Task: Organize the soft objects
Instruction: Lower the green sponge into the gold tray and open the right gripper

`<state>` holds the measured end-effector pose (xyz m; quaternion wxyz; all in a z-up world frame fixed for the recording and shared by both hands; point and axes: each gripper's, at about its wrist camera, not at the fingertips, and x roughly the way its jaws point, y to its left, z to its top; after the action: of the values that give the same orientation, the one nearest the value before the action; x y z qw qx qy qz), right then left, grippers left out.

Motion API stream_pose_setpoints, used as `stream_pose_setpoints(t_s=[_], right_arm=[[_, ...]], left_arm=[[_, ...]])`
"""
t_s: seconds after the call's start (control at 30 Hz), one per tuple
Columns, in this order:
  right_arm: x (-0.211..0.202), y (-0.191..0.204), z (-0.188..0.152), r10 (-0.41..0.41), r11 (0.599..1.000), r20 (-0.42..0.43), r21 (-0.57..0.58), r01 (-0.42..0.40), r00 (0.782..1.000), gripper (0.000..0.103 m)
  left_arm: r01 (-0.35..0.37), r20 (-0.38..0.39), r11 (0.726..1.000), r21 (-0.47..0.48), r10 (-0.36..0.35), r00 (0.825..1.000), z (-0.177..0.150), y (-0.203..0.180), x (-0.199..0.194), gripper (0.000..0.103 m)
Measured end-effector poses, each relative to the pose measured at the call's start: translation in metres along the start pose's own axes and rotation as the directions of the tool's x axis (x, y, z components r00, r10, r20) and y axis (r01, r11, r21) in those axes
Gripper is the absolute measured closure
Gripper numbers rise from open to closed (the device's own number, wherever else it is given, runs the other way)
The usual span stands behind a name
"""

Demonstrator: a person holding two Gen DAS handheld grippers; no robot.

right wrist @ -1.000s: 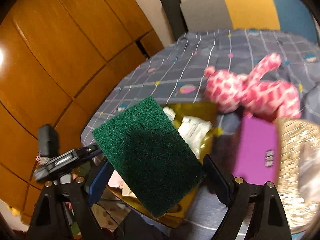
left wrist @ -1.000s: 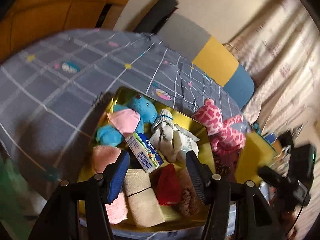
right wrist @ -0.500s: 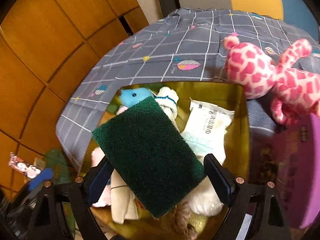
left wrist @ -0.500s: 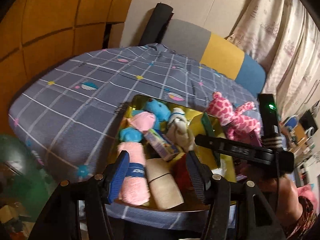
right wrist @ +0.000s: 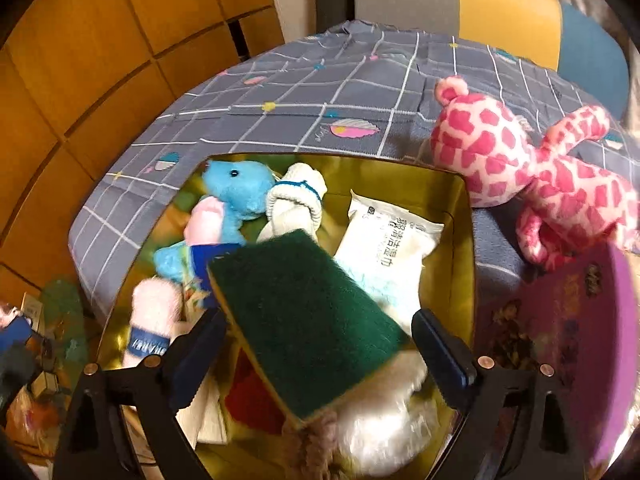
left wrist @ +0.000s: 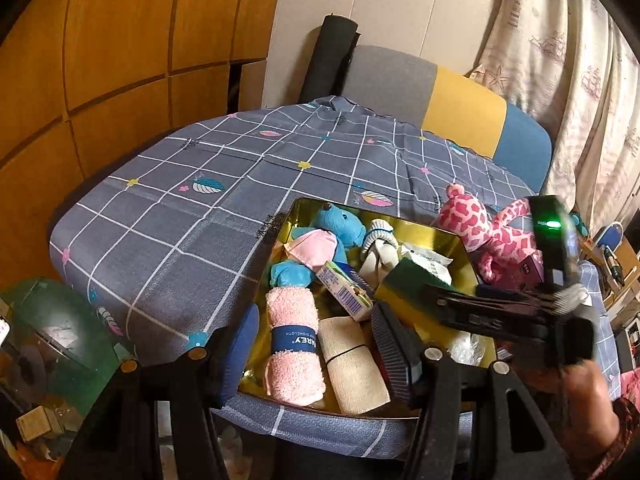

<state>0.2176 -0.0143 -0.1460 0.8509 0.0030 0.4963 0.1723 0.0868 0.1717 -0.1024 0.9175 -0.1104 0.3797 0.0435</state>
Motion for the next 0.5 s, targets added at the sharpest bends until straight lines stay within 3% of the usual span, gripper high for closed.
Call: stream_pose_setpoints(t_s=[0.07, 0.17, 0.27, 0.3, 0.37, 0.47, 0.5], right_arm=[[-0.016, 0.001, -0.006, -0.003, 1.0, 0.039, -0.013, 0.004, 0.999, 0.0], [-0.039, 0.002, -0.016, -0.021, 0.999, 0.101, -0.026, 0.024, 0.995, 0.0], [-0.048, 0.005, -0.022, -0.03, 0.998, 0.112, -0.052, 0.036, 0.993, 0.002], [-0.051, 0.007, -0.025, -0.061, 0.995, 0.123, -0.067, 0.069, 0.991, 0.005], [-0.054, 0.013, -0.031, -0.111, 0.984, 0.137, -0.122, 0.128, 0.984, 0.021], [-0.044, 0.02, -0.034, -0.129, 0.972, 0.103, -0.185, 0.147, 0.986, 0.039], [-0.036, 0.021, -0.034, -0.136, 0.969, 0.082, -0.198, 0.15, 0.987, 0.039]], left_arm=[[-0.014, 0.008, 1.0, 0.005, 0.014, 1.0, -0.001, 0.0, -0.001, 0.043], [-0.026, 0.002, 1.0, 0.003, 0.026, 1.0, -0.003, 0.001, -0.001, 0.043], [-0.042, -0.002, 0.999, -0.002, 0.042, 0.999, -0.003, 0.001, -0.003, 0.044], [-0.05, 0.002, 0.999, -0.001, 0.05, 0.999, -0.004, 0.001, -0.004, 0.043], [-0.071, 0.017, 0.997, 0.0, 0.071, 0.997, -0.004, 0.0, -0.007, 0.043], [-0.109, 0.026, 0.994, -0.002, 0.109, 0.994, -0.001, -0.002, -0.01, 0.043], [-0.127, 0.024, 0.992, -0.003, 0.127, 0.992, 0.0, -0.003, -0.011, 0.043]])
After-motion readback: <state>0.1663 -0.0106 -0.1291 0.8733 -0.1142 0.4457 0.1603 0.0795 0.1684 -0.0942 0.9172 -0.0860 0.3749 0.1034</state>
